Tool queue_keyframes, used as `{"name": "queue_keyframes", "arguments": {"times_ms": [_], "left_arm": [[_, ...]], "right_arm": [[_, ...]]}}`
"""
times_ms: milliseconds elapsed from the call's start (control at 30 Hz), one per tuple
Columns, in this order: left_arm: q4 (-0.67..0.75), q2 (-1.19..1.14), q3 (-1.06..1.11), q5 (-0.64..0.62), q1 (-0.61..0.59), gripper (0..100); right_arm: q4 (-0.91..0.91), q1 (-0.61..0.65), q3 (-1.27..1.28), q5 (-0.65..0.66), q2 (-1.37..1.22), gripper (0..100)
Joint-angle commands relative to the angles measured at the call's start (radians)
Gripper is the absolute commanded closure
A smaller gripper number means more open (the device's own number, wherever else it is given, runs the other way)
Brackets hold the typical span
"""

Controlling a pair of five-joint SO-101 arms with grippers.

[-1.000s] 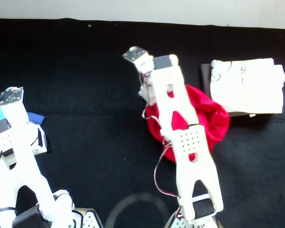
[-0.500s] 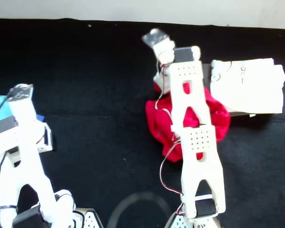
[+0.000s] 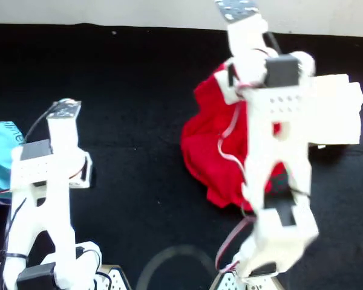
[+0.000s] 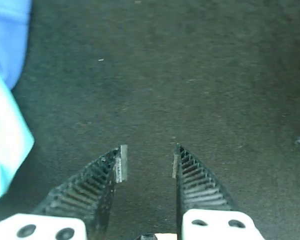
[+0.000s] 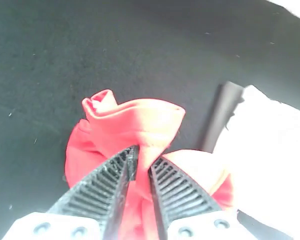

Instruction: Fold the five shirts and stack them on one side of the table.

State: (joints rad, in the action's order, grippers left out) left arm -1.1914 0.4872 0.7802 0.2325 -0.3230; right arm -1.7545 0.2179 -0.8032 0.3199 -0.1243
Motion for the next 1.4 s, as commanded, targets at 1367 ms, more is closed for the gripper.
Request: {"name": "queue_keyframes", "arguments": {"times_ms": [1367], "left_arm": [[0.038,-0.527,-0.911,-0.275,1.084,79]], "right_arm": [[0.604,-0.792,1.208,0.233,0.835,99.3]]}}
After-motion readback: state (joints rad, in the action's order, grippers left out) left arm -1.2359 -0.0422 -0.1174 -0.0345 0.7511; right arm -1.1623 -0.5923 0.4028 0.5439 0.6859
